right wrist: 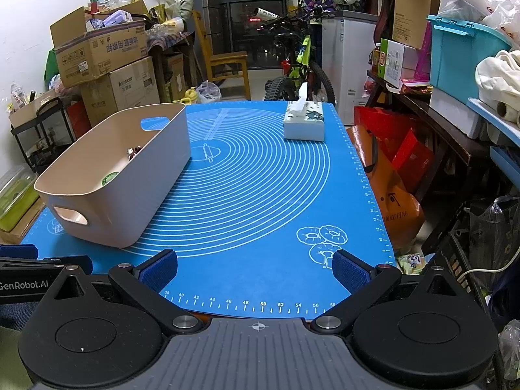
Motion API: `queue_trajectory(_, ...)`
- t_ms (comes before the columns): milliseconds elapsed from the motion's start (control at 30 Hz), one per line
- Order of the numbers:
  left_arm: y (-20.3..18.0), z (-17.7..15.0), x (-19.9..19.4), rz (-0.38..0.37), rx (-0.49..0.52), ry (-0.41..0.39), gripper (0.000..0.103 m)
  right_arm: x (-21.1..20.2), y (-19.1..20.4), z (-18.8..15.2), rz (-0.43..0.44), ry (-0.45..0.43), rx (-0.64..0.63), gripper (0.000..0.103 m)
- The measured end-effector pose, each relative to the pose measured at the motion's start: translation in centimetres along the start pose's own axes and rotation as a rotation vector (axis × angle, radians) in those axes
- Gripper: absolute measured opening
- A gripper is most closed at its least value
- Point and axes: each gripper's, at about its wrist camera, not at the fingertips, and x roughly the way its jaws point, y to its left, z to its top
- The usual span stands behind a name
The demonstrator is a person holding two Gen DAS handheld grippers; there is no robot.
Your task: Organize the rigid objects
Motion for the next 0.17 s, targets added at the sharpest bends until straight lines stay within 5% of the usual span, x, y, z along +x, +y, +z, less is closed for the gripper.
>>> queue_trajectory(167,-0.05,-0.07,0.11,-0.002,0.0,0.003,0.083,0.0,0.01,0.0,0.0,0.0,0.0,0.1)
